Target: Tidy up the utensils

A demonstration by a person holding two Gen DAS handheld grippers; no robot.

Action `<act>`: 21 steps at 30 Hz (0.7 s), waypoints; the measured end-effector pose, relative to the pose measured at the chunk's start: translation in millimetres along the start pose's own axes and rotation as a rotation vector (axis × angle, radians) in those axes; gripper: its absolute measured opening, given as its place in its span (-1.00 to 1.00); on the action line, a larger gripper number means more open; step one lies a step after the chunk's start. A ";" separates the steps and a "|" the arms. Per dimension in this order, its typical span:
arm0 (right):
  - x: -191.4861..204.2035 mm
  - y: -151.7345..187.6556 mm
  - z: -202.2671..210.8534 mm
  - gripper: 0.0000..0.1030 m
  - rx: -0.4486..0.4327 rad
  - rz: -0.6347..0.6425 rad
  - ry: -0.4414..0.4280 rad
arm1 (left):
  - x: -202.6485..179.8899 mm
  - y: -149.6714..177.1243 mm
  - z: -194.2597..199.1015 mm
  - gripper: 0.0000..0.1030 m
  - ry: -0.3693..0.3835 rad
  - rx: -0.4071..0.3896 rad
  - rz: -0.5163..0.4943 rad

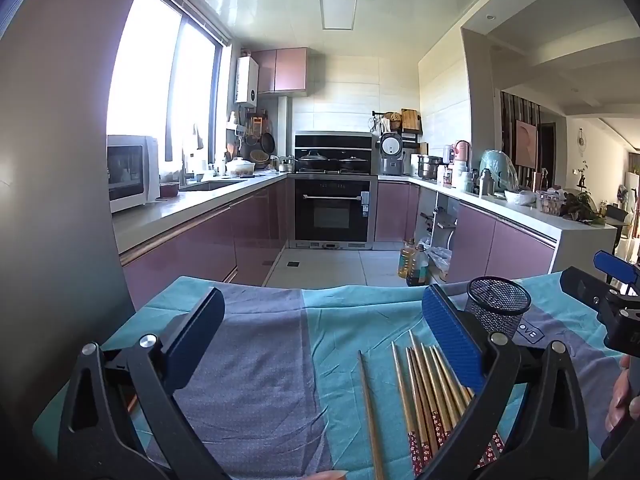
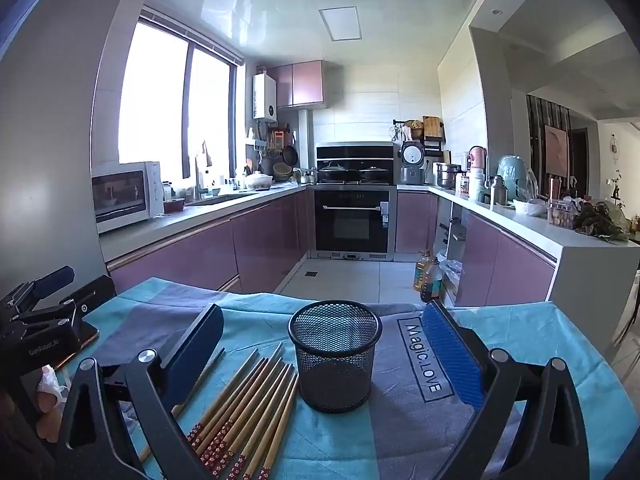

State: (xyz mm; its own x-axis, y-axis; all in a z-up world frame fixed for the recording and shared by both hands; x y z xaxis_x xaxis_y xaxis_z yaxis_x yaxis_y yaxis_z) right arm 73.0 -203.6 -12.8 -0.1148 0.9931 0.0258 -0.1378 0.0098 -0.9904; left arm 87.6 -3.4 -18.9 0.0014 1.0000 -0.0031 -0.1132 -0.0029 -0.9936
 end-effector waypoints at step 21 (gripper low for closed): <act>-0.1 -5.2 0.3 0.88 -0.026 0.010 0.015 | -2.2 -2.3 3.5 0.89 -0.007 -0.051 -0.008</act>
State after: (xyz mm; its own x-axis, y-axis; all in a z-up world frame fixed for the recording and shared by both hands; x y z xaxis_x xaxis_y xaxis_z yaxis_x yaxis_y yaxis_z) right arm 73.5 -203.8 -7.6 -0.1012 0.9948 0.0144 -0.1112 0.0031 -0.9938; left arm 84.4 -5.6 -16.2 -0.0049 1.0000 0.0057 -0.0624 0.0054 -0.9980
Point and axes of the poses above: each gripper's, at about its wrist camera, not at the fingertips, and z roughly against the way its jaws point, x to its left, y to its underside, the point moved 10 cm from there along -z, roughly the way its jaws point, and after that the axes turned 7 degrees about -x, right-handed, at the moved point
